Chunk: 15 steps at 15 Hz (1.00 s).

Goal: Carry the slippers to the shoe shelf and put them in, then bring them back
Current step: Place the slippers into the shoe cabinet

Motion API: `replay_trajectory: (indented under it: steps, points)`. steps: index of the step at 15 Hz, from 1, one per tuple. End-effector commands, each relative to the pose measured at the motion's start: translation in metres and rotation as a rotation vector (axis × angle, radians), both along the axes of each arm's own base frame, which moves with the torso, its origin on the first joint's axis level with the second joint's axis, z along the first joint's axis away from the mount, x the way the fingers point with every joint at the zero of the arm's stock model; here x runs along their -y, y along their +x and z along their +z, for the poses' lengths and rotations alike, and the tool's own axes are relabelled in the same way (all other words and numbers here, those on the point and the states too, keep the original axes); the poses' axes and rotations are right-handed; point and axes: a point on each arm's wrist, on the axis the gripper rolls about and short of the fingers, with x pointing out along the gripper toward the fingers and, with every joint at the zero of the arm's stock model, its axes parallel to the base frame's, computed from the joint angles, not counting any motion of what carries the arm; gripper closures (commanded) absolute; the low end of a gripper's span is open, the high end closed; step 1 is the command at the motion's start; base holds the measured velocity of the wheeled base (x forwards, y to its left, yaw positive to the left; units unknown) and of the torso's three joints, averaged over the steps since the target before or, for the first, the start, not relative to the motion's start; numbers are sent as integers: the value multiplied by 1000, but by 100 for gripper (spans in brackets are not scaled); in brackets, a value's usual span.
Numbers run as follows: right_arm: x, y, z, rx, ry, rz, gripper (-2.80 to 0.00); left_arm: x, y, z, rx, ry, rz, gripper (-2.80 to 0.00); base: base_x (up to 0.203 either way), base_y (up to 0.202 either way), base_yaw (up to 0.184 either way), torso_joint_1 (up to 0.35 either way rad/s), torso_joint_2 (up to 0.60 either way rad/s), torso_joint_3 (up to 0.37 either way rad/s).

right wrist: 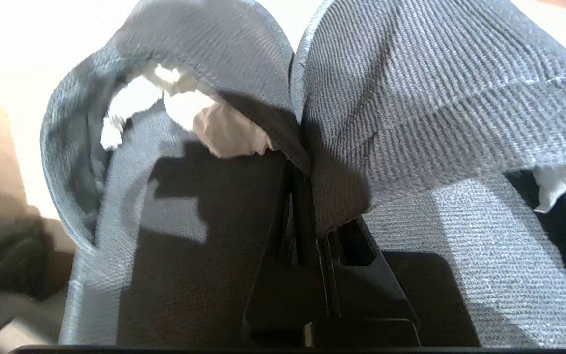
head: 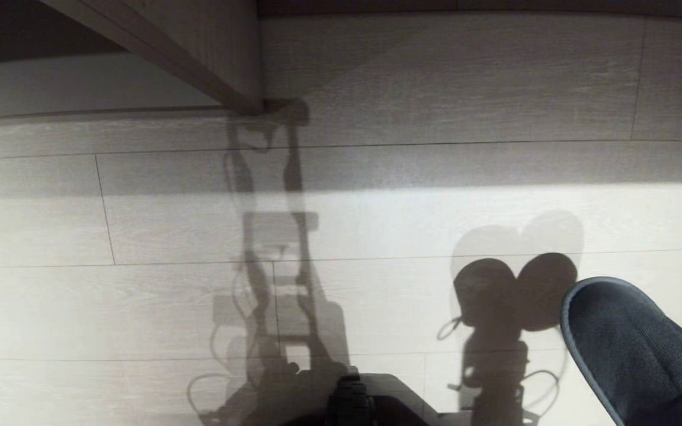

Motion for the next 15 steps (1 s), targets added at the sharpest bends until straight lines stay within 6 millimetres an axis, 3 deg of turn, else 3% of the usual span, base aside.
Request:
replay_trajectory:
  steps: [1,8,15]
  points:
    - [0,-3,-6,-22,5,5,0,0,0,0,0,0,1,0,0,0,0,0,0,0]
    - [-1,-14,-31,-111,13,43,0,0,0,0,0,0,1,0,0,0,0,0,0,0]
    - [-1,-17,-32,-89,86,34,0,0,0,0,0,0,1,0,0,0,0,0,0,0]
